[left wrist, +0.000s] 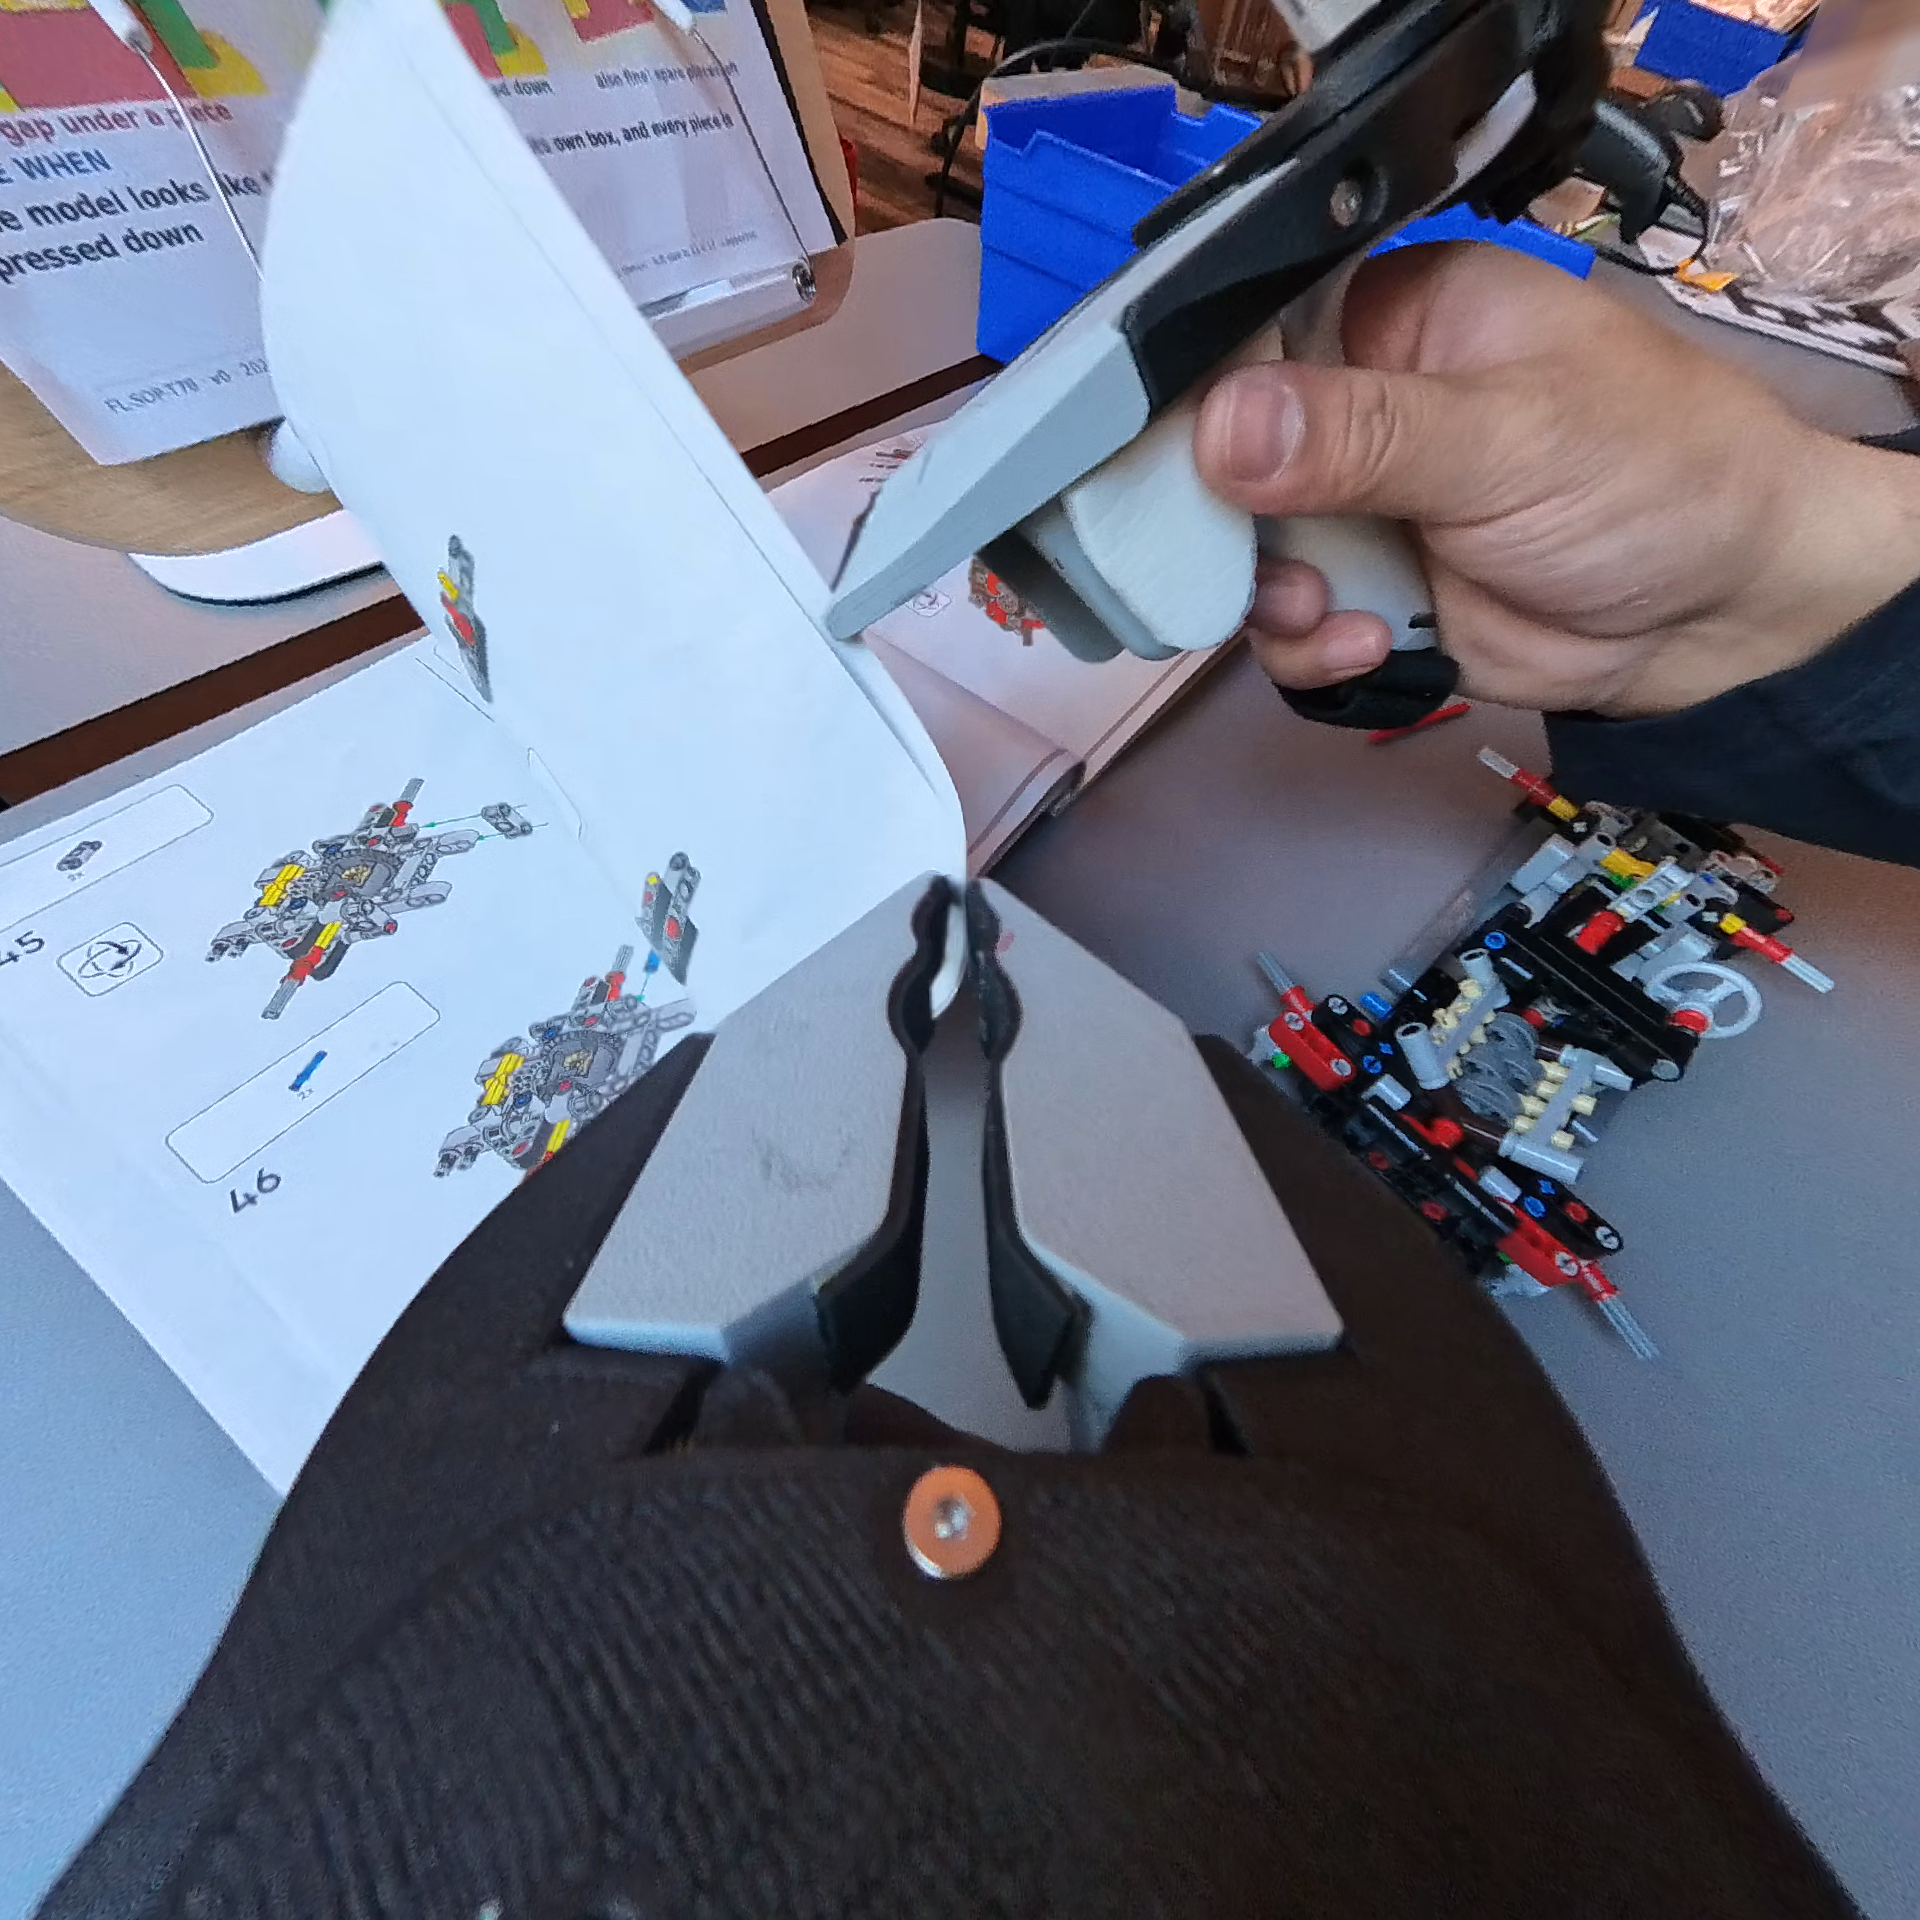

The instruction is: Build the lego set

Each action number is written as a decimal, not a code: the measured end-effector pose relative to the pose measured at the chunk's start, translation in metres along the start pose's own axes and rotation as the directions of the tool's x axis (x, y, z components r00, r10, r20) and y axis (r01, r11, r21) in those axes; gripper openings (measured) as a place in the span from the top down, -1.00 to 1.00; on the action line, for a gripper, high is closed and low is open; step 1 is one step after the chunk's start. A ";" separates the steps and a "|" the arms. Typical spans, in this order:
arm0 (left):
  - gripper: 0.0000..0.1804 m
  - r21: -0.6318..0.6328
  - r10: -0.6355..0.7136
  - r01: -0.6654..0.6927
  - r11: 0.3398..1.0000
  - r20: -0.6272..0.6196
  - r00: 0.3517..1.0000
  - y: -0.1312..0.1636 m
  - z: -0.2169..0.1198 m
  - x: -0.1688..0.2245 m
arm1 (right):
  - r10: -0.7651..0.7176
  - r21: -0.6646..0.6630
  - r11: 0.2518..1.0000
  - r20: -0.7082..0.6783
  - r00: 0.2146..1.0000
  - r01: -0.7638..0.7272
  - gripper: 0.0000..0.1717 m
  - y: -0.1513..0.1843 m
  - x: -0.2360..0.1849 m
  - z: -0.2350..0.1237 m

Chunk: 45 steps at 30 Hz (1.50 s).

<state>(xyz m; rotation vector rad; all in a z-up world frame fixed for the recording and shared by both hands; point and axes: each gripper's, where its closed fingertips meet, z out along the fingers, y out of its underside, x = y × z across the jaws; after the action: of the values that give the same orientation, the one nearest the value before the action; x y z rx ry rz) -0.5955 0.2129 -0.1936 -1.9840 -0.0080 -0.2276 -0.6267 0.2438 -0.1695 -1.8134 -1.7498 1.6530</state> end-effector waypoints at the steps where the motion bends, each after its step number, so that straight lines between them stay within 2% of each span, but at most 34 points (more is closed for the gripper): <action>1: 0.93 0.005 -0.006 0.006 1.000 0.006 1.000 -0.002 -0.002 -0.002 | -0.010 -0.001 1.000 -0.012 1.000 0.010 1.00 0.000 0.001 -0.002; 4: 0.66 0.027 -0.048 0.047 0.999 0.035 0.998 -0.007 -0.007 -0.012 | -0.032 0.003 0.999 -0.019 0.999 0.032 1.00 -0.003 -0.002 -0.011; 7: 0.52 0.047 -0.091 0.088 0.995 0.058 0.994 -0.010 -0.013 -0.022 | -0.062 -0.003 0.998 -0.047 0.997 0.062 1.00 -0.007 -0.003 -0.024; 9: 0.49 0.038 -0.115 0.113 0.993 0.072 0.991 -0.007 -0.015 -0.028 | -0.088 -0.024 0.996 -0.095 0.992 0.086 1.00 -0.007 0.002 -0.040; 11: 0.57 0.010 -0.144 0.144 0.990 0.118 0.983 0.001 -0.017 -0.040 | -0.113 -0.052 0.993 -0.170 0.979 0.105 1.00 -0.005 0.016 -0.065; 13: 0.85 -0.035 -0.161 0.170 0.985 0.183 0.970 0.015 -0.018 -0.055 | -0.118 -0.080 0.992 -0.257 0.959 0.100 1.00 -0.001 0.036 -0.098; 15: 1.00 -0.072 -0.181 0.202 0.977 0.229 0.956 0.029 -0.017 -0.068 | -0.111 -0.094 0.992 -0.359 0.927 0.082 1.00 0.005 0.062 -0.135; 18: 1.00 -0.101 -0.229 0.257 0.961 0.230 0.946 0.043 -0.013 -0.074 | -0.065 -0.095 0.995 -0.477 0.876 0.022 1.00 0.020 0.100 -0.186; 21: 1.00 -0.111 -0.241 0.271 0.956 0.227 0.944 0.046 -0.012 -0.073 | 0.004 -0.067 0.997 -0.529 0.848 -0.047 1.00 0.037 0.128 -0.214; 26: 1.00 -0.120 -0.233 0.265 0.957 0.229 0.945 0.045 -0.019 -0.075 | 0.033 -0.071 0.993 -0.602 0.798 -0.095 1.00 0.058 0.157 -0.236; 29: 1.00 -0.116 -0.251 0.285 0.952 0.239 0.938 0.047 -0.025 -0.080 | 0.006 -0.127 0.984 -0.667 0.745 -0.122 1.00 0.069 0.169 -0.250; 34: 1.00 -0.090 -0.306 0.331 0.939 0.219 0.926 0.046 -0.032 -0.086 | -0.198 -0.345 0.927 -0.785 0.587 -0.149 1.00 0.089 0.179 -0.275; 38: 1.00 -0.093 -0.310 0.335 0.937 0.217 0.926 0.047 -0.035 -0.088 | -0.315 -0.433 0.890 -0.807 0.499 -0.139 1.00 0.088 0.179 -0.286; 40: 1.00 -0.098 -0.308 0.335 0.937 0.218 0.926 0.048 -0.036 -0.089 | -0.331 -0.441 0.889 -0.805 0.493 -0.123 1.00 0.086 0.179 -0.287; 45: 1.00 -0.088 -0.337 0.362 0.928 0.214 0.917 0.049 -0.044 -0.095 | -0.295 -0.396 0.915 -0.786 0.543 -0.075 1.00 0.081 0.172 -0.278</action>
<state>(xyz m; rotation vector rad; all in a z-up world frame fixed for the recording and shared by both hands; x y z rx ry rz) -0.6899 0.1624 -0.2365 -2.1153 -0.4915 -0.2680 -0.4194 0.5046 -0.2179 -2.0417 -1.6678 0.1826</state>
